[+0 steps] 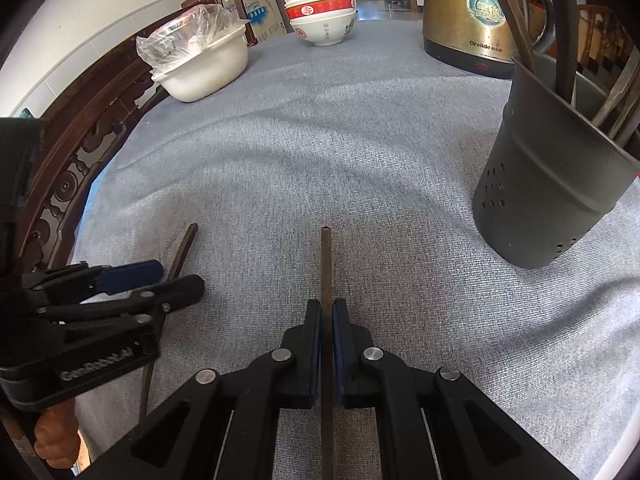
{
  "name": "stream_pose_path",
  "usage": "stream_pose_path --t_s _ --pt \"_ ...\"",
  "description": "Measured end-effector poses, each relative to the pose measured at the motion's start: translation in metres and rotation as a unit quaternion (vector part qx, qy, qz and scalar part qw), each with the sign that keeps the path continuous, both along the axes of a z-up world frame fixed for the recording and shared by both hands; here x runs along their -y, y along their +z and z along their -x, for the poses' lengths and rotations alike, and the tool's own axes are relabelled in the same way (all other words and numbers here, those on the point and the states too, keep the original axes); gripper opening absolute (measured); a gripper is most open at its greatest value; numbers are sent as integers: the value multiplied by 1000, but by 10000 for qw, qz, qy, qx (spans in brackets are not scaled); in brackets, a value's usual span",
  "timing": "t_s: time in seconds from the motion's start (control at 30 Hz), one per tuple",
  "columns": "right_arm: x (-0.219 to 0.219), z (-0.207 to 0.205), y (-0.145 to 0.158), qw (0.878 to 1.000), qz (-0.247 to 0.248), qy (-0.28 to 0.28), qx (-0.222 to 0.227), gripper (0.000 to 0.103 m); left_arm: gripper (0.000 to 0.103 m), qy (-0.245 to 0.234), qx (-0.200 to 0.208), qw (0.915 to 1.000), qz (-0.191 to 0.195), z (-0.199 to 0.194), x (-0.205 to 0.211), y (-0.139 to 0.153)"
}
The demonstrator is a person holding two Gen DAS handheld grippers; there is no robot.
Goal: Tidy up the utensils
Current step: 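Lift both held chopsticks off the cloth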
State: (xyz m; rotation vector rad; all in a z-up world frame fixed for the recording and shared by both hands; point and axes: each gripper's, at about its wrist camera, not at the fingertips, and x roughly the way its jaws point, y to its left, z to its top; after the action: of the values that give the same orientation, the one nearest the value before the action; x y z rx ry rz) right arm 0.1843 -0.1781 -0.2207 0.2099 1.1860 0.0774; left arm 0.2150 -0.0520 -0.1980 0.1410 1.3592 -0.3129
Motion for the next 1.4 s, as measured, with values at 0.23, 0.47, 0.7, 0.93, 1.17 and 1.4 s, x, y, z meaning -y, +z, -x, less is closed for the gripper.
stream_pose_path --t_s 0.23,0.47,0.7,0.93,1.17,1.4 --pt "0 1 1 10000 -7 -6 -19 9 48 -153 22 9998 -115 -2 11 -2" --pt "0 5 2 10000 -19 -19 -62 9 43 -220 -26 9996 -169 -2 19 -2" --pt "-1 4 2 9999 20 -74 -82 9 56 -314 -40 9993 -176 0 35 -6" --pt "-1 3 1 10000 36 -43 -73 9 53 -421 117 9989 -167 5 42 -8" --pt "-5 4 2 9998 171 -4 -37 9 21 -442 327 9984 -91 2 36 -4" --pt "-5 6 2 9998 172 -31 -42 8 7 -230 345 9991 -18 0 31 -6"
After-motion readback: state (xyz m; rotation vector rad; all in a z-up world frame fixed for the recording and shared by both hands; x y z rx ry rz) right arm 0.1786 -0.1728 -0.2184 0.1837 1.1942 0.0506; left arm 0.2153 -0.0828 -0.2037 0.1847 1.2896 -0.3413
